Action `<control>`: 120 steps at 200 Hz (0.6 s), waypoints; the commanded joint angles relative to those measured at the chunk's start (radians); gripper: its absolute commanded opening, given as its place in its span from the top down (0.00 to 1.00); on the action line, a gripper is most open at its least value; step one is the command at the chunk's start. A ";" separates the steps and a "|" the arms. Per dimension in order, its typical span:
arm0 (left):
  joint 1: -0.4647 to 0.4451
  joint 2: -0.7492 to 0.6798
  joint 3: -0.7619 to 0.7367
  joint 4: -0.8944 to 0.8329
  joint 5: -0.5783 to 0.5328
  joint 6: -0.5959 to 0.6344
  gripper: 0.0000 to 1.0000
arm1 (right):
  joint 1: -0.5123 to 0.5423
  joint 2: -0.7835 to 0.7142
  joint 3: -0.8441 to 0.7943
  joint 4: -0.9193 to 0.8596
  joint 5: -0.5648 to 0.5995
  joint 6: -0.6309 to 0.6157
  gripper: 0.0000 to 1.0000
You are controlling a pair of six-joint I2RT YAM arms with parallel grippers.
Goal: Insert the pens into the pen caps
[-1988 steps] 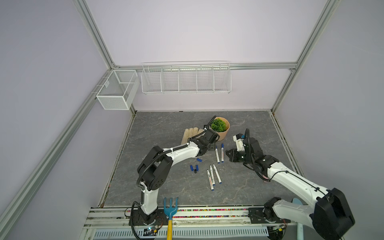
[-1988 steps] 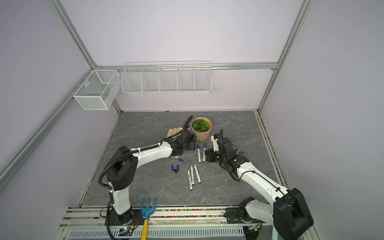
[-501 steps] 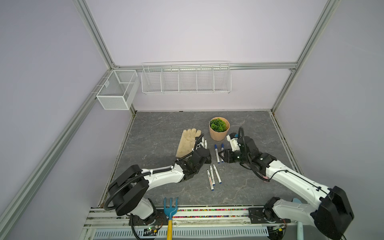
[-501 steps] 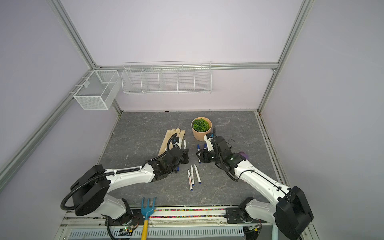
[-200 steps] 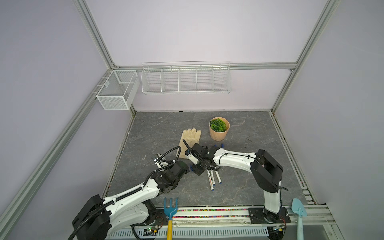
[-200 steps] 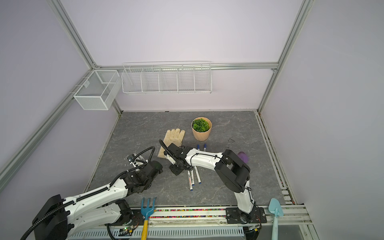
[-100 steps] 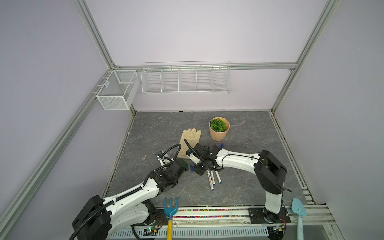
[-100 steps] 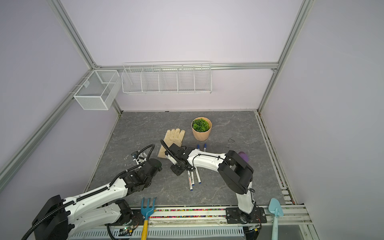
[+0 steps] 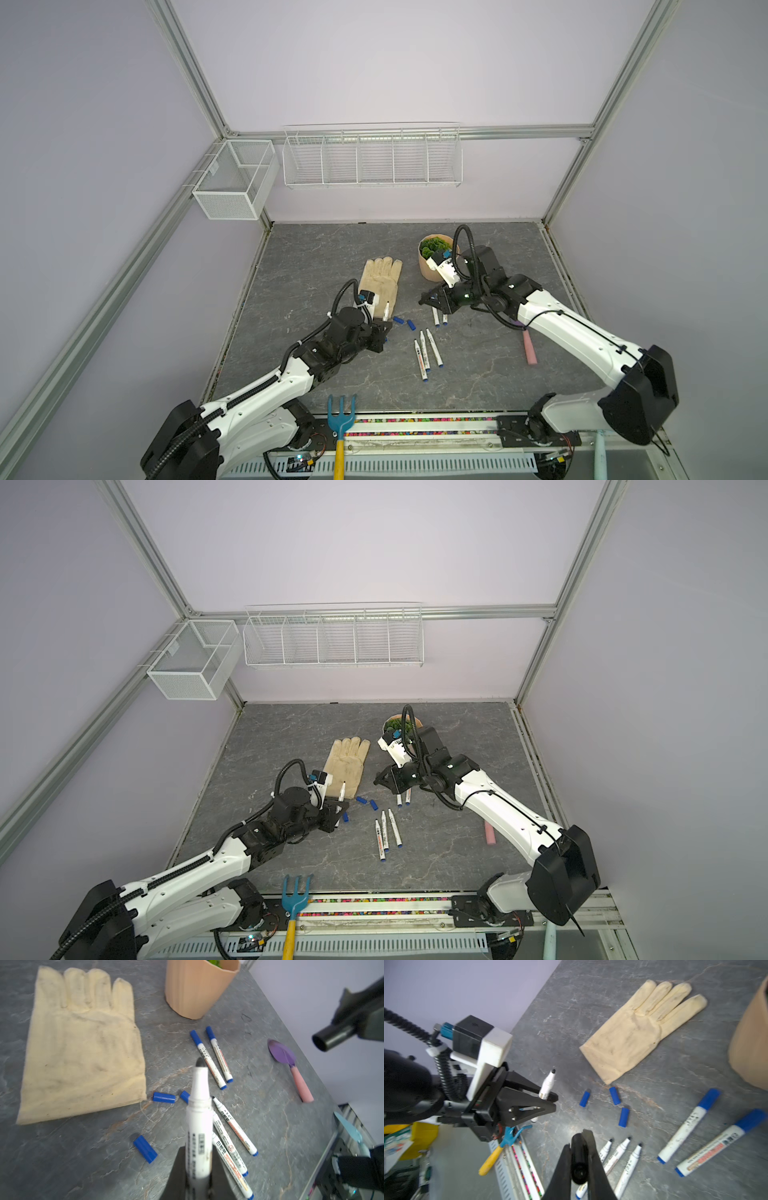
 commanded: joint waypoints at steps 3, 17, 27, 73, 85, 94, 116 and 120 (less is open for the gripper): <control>-0.002 -0.056 -0.003 0.000 0.106 0.187 1.00 | 0.001 0.004 -0.026 0.006 -0.173 0.033 0.93; -0.004 -0.082 -0.010 -0.002 0.112 0.220 1.00 | 0.001 0.002 -0.035 0.012 -0.187 0.038 0.93; -0.006 -0.095 -0.011 -0.012 0.114 0.235 1.00 | 0.000 0.001 -0.039 0.019 -0.194 0.041 0.93; -0.048 -0.071 -0.003 -0.039 0.127 0.264 1.00 | 0.002 0.022 -0.026 0.047 -0.218 0.053 0.93; -0.062 -0.057 0.000 -0.038 0.123 0.272 1.00 | 0.001 0.029 -0.019 0.057 -0.222 0.058 0.93; -0.069 -0.050 0.000 -0.034 0.120 0.276 1.00 | 0.002 0.037 -0.014 0.059 -0.224 0.057 0.93; -0.080 -0.043 -0.001 -0.026 0.109 0.286 1.00 | 0.003 0.056 -0.002 0.053 -0.224 0.055 0.94; -0.081 -0.041 -0.001 -0.025 0.110 0.288 1.00 | 0.003 0.059 0.000 0.052 -0.224 0.054 0.93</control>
